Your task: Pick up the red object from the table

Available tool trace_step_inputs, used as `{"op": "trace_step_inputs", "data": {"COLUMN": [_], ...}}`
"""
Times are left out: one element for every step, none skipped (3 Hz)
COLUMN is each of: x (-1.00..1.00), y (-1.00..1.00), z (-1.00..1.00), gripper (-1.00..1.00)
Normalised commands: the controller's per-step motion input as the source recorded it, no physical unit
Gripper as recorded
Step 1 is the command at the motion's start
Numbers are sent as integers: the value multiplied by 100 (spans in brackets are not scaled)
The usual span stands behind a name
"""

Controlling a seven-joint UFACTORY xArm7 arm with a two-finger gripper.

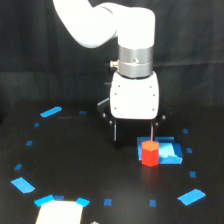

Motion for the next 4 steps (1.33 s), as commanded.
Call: {"op": "trace_step_inputs", "data": {"x": [36,41,6,-45], "y": [-100,-100,35,27], "z": [1,-34,16,19], "gripper": [24,-15,-100,-100]}}
